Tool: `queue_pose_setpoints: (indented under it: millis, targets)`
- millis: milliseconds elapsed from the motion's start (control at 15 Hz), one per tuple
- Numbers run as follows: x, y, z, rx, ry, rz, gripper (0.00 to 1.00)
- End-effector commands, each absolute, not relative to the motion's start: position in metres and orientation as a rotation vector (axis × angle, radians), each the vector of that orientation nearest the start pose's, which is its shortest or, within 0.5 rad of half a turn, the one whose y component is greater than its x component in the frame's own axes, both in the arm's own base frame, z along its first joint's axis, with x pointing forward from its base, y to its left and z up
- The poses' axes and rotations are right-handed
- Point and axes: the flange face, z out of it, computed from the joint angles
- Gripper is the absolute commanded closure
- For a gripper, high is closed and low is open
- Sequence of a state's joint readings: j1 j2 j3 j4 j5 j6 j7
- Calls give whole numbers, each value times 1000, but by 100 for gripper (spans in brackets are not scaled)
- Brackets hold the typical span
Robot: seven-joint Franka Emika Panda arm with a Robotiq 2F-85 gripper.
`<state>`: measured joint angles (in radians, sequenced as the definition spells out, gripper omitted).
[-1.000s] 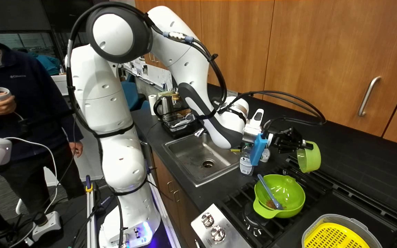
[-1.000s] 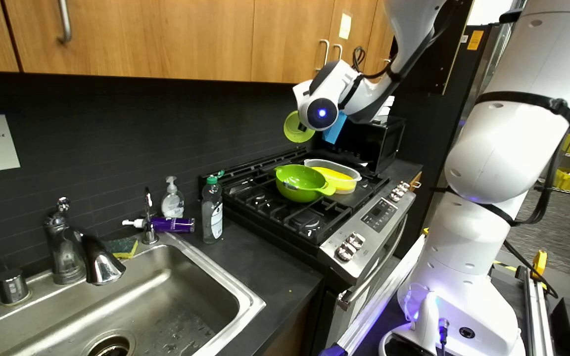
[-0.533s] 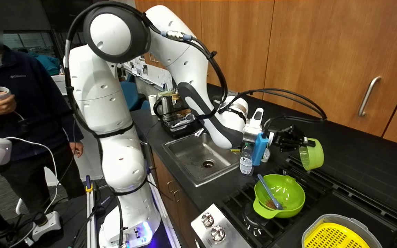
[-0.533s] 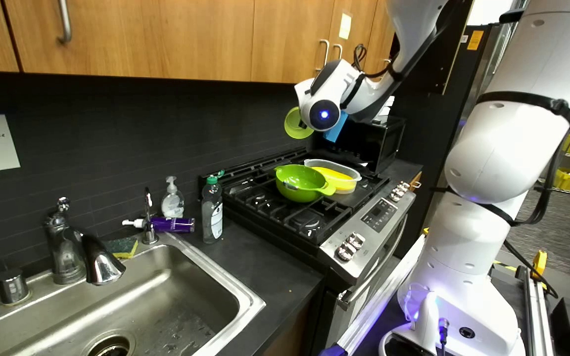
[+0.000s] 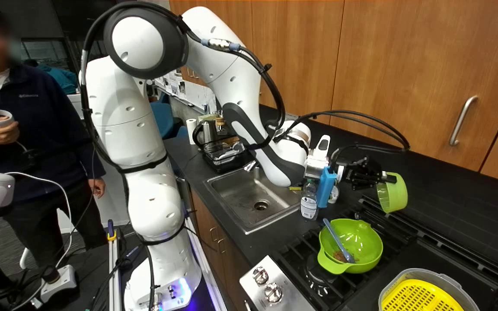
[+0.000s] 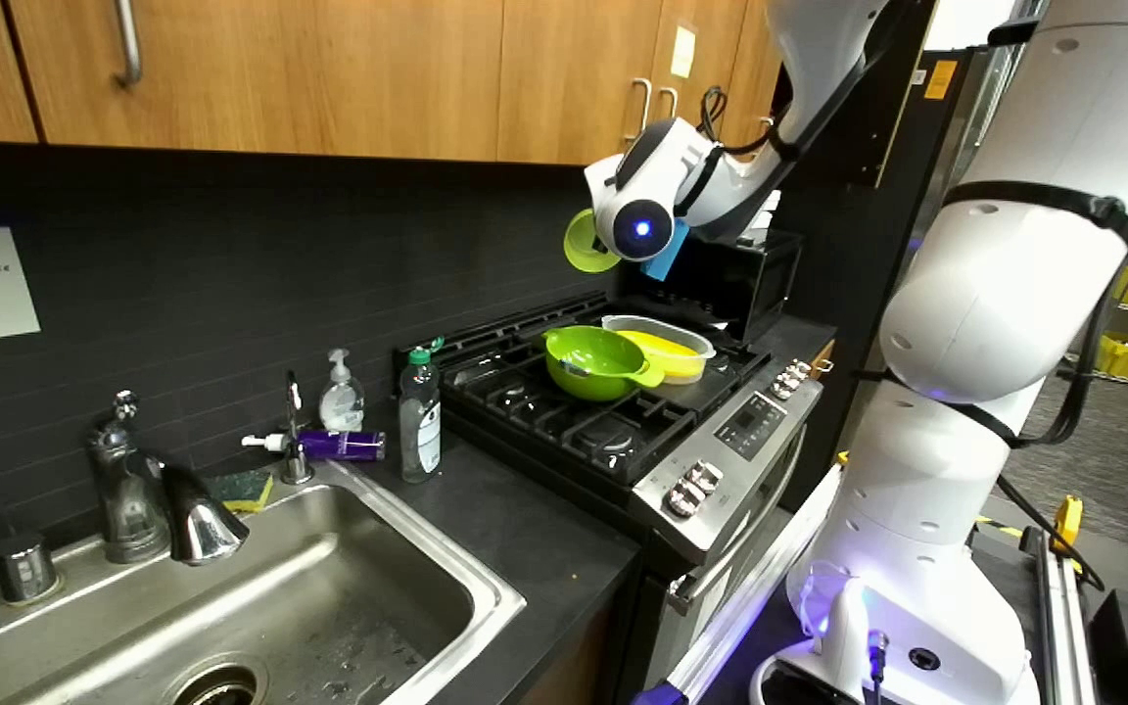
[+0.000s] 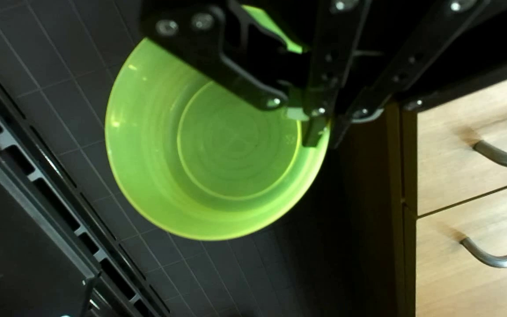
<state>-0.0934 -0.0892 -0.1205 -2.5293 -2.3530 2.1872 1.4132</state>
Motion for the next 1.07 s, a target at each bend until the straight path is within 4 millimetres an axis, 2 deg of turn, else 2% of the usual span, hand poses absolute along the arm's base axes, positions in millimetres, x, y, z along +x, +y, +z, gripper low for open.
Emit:
queue_pose_setpoints:
  millis: [0,333,667,1000]
  targets:
    - [445,-133,337,1691,340,809,99]
    - [432,-163,338,1795,297,780,99]
    - [428,-179,342,1899,311,752,99]
    - [428,-208,343,2069,313,676,99]
